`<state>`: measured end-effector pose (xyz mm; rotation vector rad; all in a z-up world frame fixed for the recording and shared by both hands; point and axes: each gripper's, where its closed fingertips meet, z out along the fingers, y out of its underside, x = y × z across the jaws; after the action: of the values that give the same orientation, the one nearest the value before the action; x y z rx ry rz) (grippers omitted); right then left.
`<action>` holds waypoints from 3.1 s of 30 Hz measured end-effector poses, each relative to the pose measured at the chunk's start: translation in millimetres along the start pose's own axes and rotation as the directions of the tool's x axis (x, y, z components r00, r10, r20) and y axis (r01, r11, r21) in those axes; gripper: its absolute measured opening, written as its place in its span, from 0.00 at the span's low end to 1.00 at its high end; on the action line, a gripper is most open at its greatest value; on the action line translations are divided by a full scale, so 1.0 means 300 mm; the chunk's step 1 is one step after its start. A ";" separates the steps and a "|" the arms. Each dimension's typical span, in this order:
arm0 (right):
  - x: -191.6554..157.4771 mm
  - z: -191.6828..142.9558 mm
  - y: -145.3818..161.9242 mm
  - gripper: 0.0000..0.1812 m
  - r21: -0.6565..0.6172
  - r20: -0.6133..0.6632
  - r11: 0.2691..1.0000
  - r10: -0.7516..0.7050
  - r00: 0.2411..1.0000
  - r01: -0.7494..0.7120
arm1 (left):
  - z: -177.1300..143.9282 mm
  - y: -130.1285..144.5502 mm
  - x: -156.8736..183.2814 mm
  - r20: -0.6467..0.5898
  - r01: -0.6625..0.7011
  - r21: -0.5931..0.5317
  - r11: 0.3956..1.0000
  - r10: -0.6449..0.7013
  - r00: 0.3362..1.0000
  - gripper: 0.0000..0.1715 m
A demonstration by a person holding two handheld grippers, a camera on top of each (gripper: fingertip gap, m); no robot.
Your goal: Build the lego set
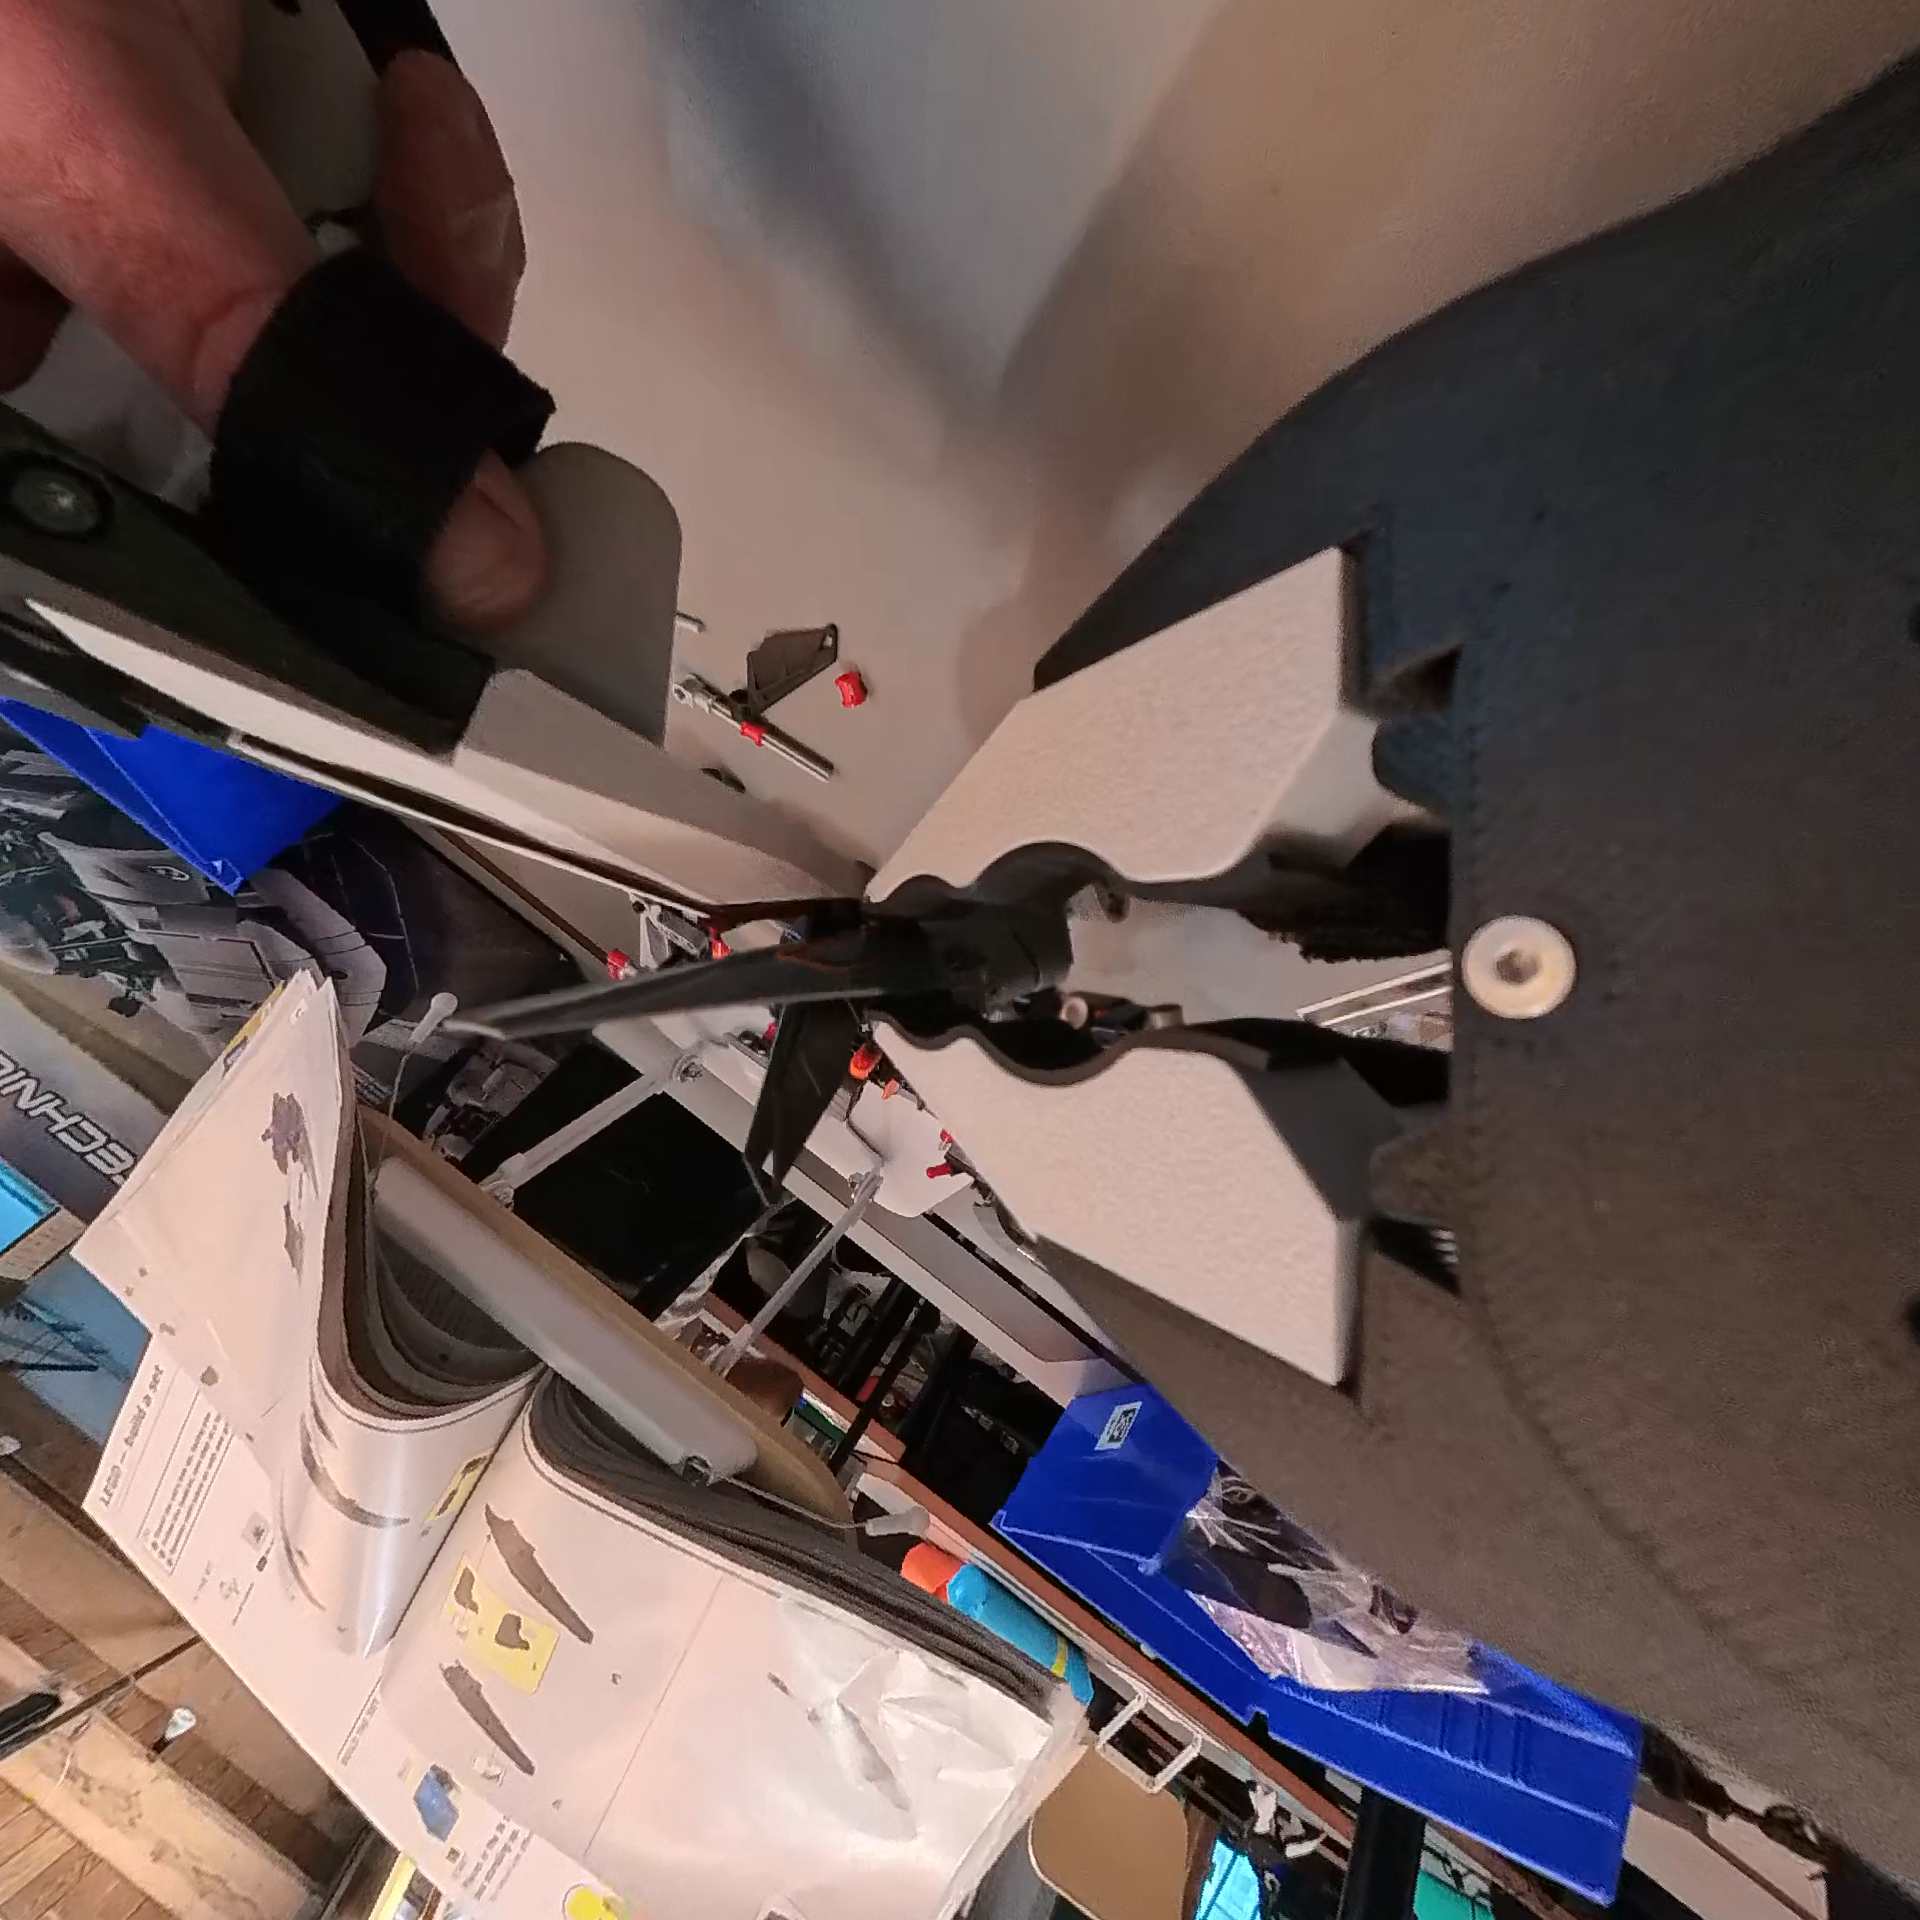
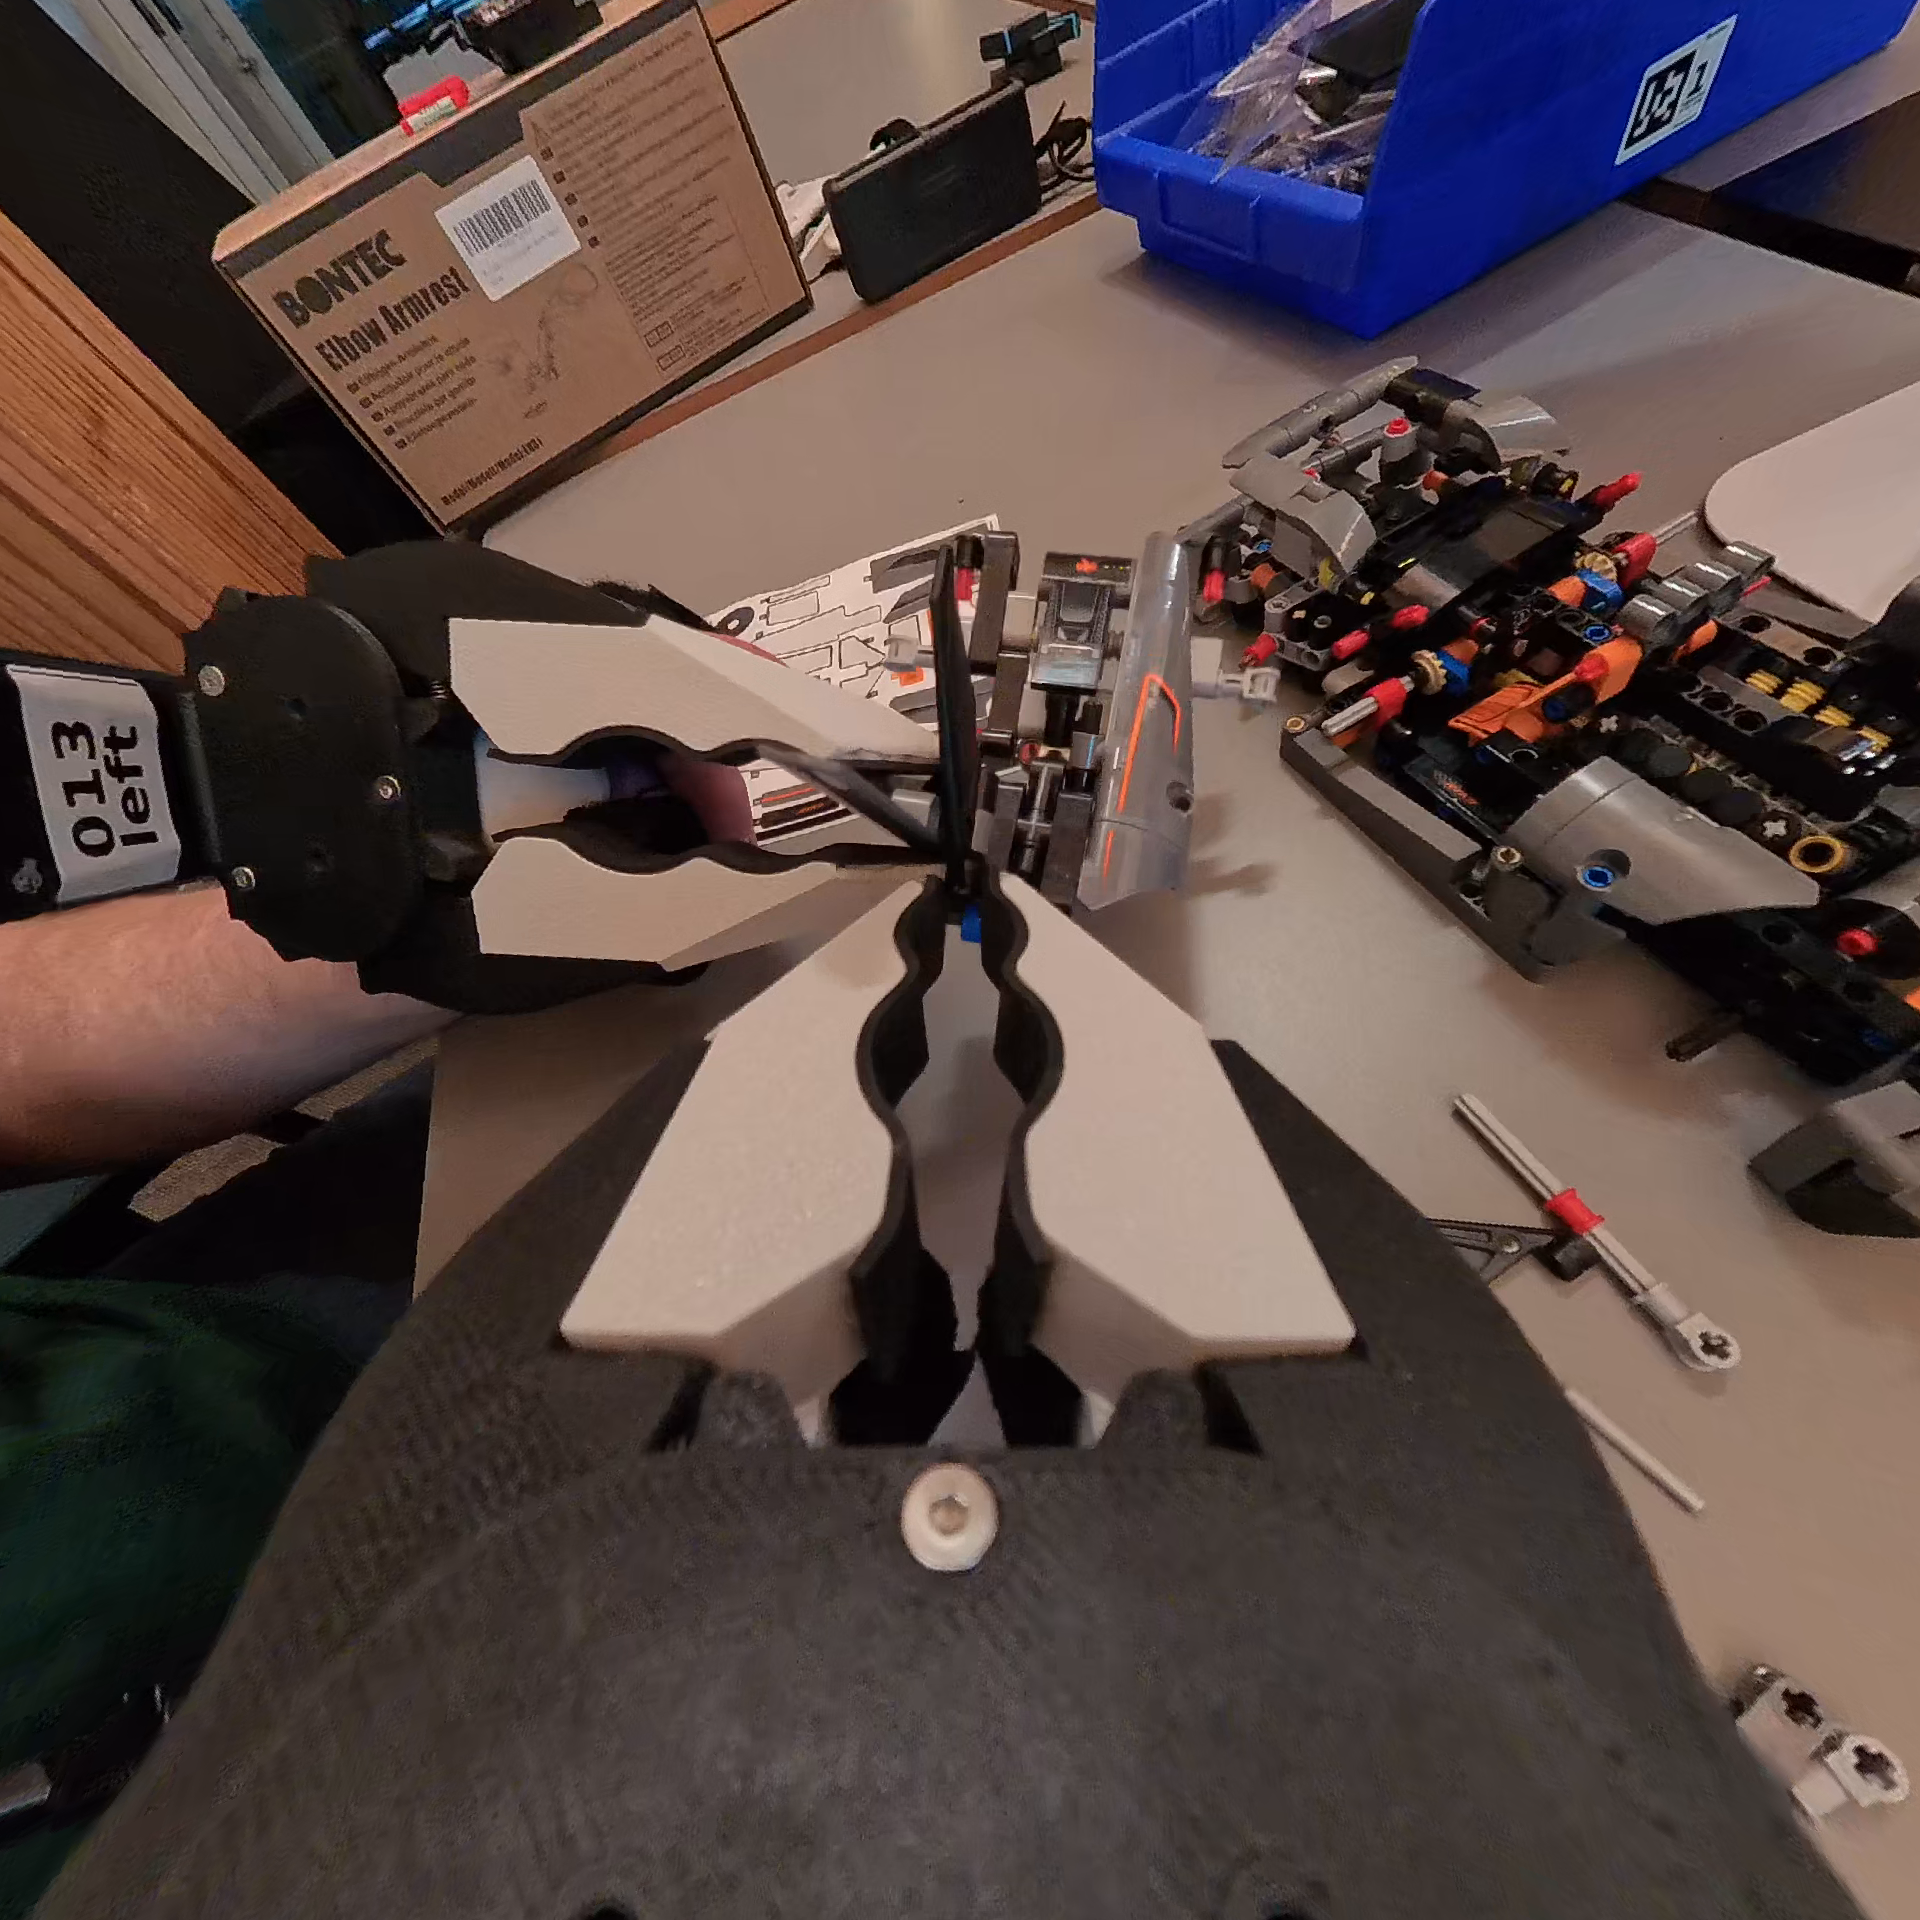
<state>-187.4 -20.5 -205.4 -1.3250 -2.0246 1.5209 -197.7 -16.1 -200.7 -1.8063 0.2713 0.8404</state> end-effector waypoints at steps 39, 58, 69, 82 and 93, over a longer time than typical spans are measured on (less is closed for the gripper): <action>-0.019 -0.030 0.020 0.02 -0.042 0.000 0.984 0.176 0.984 -0.176 | -0.004 -0.008 0.022 0.013 -0.051 -0.008 0.999 0.051 0.999 0.06; -0.013 -0.042 0.040 0.06 0.003 -0.012 0.990 0.139 0.990 -0.139 | 0.018 0.017 0.037 -0.062 0.067 -0.027 0.997 -0.069 0.996 0.06; 0.009 -0.014 0.032 0.04 0.002 -0.124 0.997 0.076 0.989 -0.077 | 0.018 0.015 0.046 -0.053 0.003 -0.030 1.000 -0.005 0.999 0.06; 0.023 -0.023 0.086 0.03 -0.041 -0.188 0.996 0.064 0.980 -0.073 | 0.031 0.028 0.088 -0.063 -0.071 -0.079 0.994 0.066 0.996 0.06; 0.020 -0.048 0.111 0.03 0.056 -0.110 0.965 0.260 0.959 -0.255 | 0.040 0.017 0.115 -0.092 -0.062 -0.070 0.996 0.055 0.994 0.07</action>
<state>-164.3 -6.1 -230.3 -1.6735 -1.7962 1.5400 -180.5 -0.4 -229.2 -1.9147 0.3573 0.8204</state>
